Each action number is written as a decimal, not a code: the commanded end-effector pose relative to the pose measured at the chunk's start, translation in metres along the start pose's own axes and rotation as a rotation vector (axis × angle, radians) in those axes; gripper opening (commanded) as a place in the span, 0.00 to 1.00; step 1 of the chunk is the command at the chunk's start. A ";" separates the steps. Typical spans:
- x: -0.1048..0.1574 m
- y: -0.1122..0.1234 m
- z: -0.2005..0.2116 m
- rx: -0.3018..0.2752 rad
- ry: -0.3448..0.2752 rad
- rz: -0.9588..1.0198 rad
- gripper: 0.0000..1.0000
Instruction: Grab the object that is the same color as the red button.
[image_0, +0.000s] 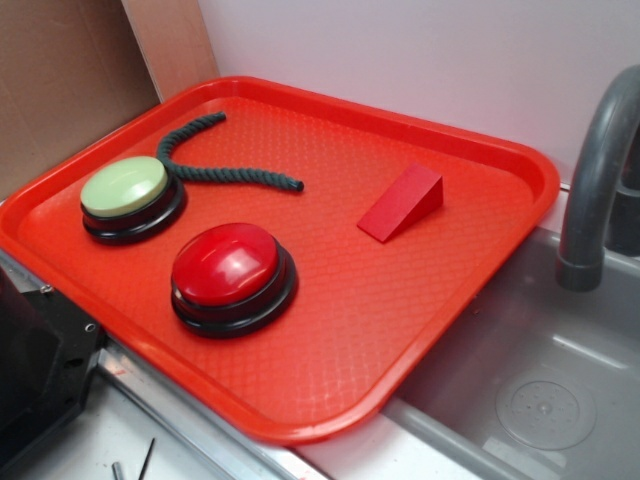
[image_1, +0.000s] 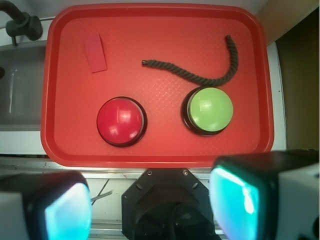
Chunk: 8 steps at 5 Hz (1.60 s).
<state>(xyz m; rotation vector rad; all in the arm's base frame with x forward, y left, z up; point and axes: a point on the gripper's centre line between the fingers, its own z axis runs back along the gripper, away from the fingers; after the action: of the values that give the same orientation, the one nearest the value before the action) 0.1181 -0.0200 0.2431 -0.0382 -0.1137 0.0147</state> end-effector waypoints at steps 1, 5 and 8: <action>0.000 0.000 0.000 0.000 0.000 0.000 1.00; 0.078 -0.035 -0.080 -0.029 -0.093 -0.030 1.00; 0.152 -0.088 -0.163 -0.009 -0.134 0.070 1.00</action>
<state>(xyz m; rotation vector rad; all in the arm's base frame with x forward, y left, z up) 0.2807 -0.1064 0.0832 -0.0127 -0.1880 0.0941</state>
